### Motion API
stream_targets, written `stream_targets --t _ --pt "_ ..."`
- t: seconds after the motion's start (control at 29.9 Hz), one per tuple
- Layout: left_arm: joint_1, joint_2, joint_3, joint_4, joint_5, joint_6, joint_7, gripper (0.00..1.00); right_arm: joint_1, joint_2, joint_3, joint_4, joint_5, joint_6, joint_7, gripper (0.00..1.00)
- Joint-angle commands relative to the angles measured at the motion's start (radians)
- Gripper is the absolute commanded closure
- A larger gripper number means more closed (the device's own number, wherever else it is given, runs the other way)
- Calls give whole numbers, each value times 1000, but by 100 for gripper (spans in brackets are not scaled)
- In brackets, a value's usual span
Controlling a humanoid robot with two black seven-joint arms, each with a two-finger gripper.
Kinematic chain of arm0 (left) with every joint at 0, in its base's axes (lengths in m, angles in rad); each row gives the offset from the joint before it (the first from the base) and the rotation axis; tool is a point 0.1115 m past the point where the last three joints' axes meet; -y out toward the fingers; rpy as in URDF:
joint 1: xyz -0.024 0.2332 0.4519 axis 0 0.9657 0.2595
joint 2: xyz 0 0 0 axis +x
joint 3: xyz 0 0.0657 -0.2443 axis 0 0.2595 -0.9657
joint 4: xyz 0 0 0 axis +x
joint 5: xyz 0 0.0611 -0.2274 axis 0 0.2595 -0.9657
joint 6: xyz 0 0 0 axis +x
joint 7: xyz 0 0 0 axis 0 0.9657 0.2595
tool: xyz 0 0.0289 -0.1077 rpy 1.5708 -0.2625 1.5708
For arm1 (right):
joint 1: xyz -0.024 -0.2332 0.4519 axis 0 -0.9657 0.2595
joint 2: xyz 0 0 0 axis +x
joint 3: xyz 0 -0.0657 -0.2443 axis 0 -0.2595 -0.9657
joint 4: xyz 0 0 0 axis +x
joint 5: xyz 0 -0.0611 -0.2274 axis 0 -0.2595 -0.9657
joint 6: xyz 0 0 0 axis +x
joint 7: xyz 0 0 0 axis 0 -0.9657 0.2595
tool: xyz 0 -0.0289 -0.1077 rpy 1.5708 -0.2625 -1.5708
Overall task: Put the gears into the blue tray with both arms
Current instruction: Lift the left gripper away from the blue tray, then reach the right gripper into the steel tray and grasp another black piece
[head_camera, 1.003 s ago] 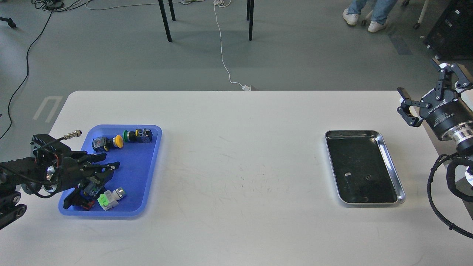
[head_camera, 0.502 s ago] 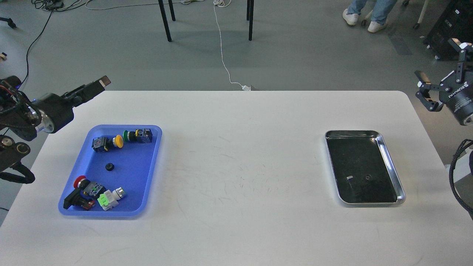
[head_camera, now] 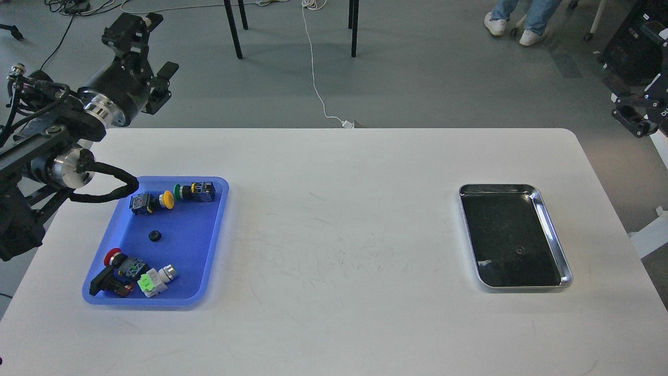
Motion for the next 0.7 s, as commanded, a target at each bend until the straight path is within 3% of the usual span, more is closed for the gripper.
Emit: stream_targets --t 0.0,0.27,0.47,0.67 --pt "6 -27 -53 6 -106 -28 2 2 42 -46 -41 42 -158 6 -18 4" --pt "14 -102 -59 125 -335 -144 3 2 432 -11 -481 40 -446 35 -23 4" --pt "22 -97 -59 136 -358 -153 3 2 734 130 -927 42 -686 35 -20 4" --pt "28 -94 -59 136 -357 -175 3 2 836 310 -1192 25 -874 33 -28 6"
